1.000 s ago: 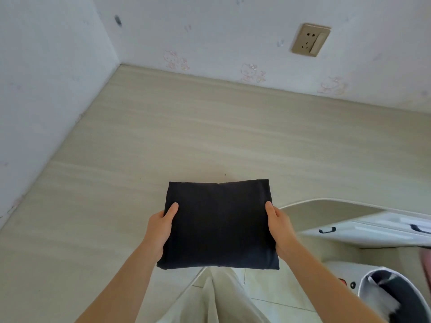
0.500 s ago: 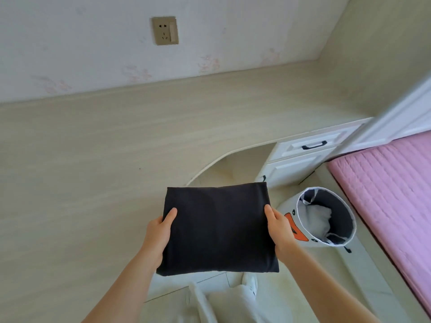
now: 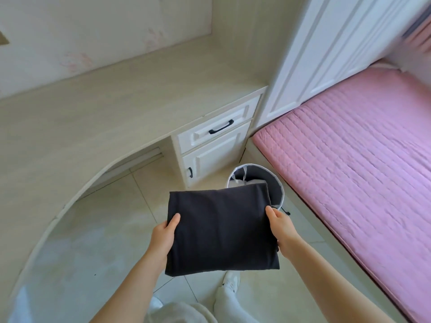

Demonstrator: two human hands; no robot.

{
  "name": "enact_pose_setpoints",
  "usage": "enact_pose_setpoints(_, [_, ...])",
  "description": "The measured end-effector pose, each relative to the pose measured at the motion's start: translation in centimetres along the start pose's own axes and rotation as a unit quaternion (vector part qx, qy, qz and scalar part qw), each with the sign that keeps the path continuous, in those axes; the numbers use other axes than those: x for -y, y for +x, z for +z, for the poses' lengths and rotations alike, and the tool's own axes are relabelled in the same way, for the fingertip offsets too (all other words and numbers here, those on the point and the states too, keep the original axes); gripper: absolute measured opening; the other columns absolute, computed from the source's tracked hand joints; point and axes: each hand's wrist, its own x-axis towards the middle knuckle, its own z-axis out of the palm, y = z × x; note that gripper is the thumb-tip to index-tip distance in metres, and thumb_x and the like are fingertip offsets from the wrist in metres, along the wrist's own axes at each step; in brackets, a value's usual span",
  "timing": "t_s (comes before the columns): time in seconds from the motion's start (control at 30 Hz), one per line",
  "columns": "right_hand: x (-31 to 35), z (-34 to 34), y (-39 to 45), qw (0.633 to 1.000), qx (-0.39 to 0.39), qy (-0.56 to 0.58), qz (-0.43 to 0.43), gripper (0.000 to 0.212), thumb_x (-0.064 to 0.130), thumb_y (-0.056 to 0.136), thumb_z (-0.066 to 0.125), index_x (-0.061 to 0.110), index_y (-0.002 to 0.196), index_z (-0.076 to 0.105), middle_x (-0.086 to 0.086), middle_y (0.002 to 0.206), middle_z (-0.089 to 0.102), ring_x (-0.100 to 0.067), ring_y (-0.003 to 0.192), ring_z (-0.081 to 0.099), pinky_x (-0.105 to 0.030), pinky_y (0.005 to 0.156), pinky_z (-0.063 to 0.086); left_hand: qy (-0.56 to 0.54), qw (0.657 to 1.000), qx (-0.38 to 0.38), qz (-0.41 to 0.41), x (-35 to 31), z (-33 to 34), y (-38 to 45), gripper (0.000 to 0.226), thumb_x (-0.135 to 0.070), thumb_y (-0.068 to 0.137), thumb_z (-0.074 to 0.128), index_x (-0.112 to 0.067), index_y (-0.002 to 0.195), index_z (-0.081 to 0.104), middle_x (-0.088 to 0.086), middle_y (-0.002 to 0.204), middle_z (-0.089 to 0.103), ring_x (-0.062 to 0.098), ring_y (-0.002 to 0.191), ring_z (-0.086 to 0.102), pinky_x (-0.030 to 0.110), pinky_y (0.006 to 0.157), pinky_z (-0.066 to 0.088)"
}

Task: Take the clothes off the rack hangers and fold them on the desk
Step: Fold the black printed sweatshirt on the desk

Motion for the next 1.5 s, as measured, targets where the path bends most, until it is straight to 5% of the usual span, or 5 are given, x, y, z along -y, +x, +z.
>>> enact_pose_setpoints(0.2, [-1.0,-7.0,5.0,0.999,-0.007,0.02,0.041,0.034,0.041,0.101,0.036,0.018,0.097,0.061,-0.01,0.114,0.061,-0.03,0.107,0.054,-0.049,0.095,0.043,0.046,0.999,0.015,-0.008,-1.6,8.7,2.6,0.041,-0.045,0.094,0.057,-0.011,0.116,0.062,0.003,0.105,0.067,0.026,0.097,0.064,0.044,0.094,0.05])
enact_pose_setpoints(0.6, [-2.4,-12.2,20.5,0.992,-0.11,0.053,0.011,0.036,0.036,0.102,0.035,0.012,0.09,0.059,-0.005,0.086,0.059,-0.018,0.077,0.048,-0.034,0.071,0.04,0.053,0.994,0.062,-0.074,-2.7,24.2,15.1,0.044,-0.043,0.099,0.047,-0.014,0.132,0.054,0.0,0.11,0.063,0.022,0.097,0.06,0.033,0.08,0.048])
enact_pose_setpoints(1.0, [-8.3,-7.5,42.1,0.978,-0.177,0.064,-0.09,0.032,0.026,0.103,0.037,0.007,0.079,0.047,0.006,0.071,0.042,-0.005,0.063,0.035,-0.026,0.06,0.03,0.023,0.997,0.005,-0.067,3.9,34.6,35.7,0.047,-0.049,0.097,0.049,-0.02,0.133,0.055,-0.001,0.125,0.064,0.022,0.109,0.06,0.038,0.096,0.048])
enact_pose_setpoints(1.33, [-13.0,-2.4,51.5,0.985,-0.17,-0.004,-0.033,0.034,0.03,0.102,0.034,0.008,0.091,0.058,-0.002,0.087,0.059,-0.019,0.082,0.052,-0.036,0.076,0.04,0.115,0.984,-0.068,-0.119,10.7,36.8,42.9,0.052,-0.046,0.1,0.038,-0.016,0.142,0.044,0.006,0.142,0.049,0.031,0.126,0.047,0.044,0.109,0.037])
enact_pose_setpoints(1.5, [-12.8,-1.7,54.5,0.981,-0.174,-0.08,0.007,0.035,0.03,0.103,0.03,0.008,0.089,0.054,0.001,0.073,0.051,-0.02,0.07,0.047,-0.033,0.066,0.032,0.139,0.975,-0.096,-0.148,11.0,38.5,45.7,0.052,-0.042,0.102,0.035,-0.012,0.144,0.041,0.009,0.146,0.043,0.034,0.131,0.041,0.041,0.107,0.033])
